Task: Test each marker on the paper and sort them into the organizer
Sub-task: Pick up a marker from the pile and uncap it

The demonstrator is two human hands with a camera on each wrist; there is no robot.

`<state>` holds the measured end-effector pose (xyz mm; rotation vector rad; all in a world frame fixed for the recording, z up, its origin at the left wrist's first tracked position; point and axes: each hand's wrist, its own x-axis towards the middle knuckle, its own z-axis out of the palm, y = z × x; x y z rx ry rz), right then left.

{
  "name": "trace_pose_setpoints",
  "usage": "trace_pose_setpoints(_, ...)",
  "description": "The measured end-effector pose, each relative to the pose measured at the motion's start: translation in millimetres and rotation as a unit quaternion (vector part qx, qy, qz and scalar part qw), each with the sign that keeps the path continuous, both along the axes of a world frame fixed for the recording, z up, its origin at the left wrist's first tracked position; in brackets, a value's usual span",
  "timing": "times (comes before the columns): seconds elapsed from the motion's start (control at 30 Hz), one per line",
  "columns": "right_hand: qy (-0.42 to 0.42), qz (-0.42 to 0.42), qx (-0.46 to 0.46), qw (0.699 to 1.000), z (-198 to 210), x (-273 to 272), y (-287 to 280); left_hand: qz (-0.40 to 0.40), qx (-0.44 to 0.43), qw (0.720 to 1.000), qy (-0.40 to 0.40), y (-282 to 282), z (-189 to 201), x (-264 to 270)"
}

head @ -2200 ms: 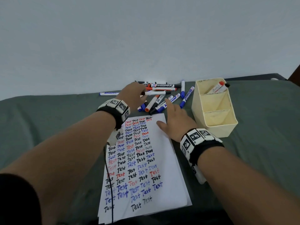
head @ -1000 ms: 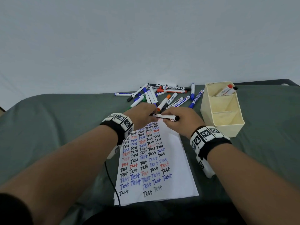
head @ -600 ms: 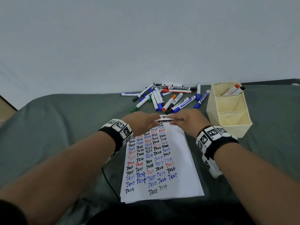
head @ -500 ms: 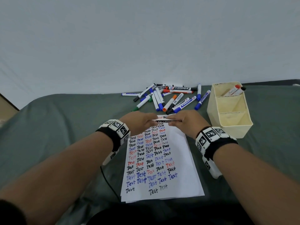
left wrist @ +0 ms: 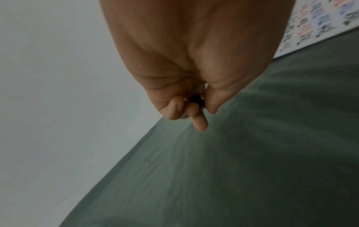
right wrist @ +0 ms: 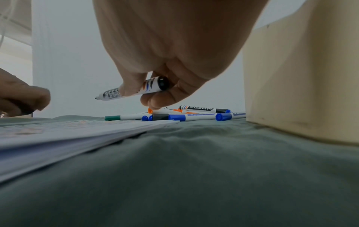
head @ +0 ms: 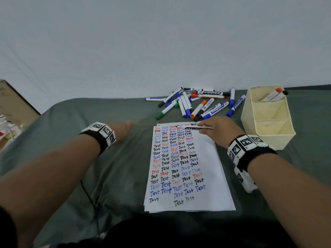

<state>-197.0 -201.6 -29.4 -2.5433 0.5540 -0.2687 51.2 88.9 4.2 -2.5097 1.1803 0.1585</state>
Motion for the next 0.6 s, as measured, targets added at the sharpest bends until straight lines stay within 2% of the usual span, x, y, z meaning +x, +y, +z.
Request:
trace_pose_setpoints(0.13,0.009,0.002,-0.006,1.0,0.9,0.7,0.8,-0.002,0.097,0.995,-0.014,10.1,15.7,17.9)
trace_pose_setpoints(0.23,0.012,0.001,-0.012,1.0,-0.6,1.4,0.2,-0.017,0.122,0.992,-0.013,10.3,22.3,26.5)
trace_pose_setpoints(0.6,0.024,0.005,-0.037,0.999,-2.4,4.0,-1.8,-0.006,-0.014,1.0,0.017,-11.6,-8.4,13.6)
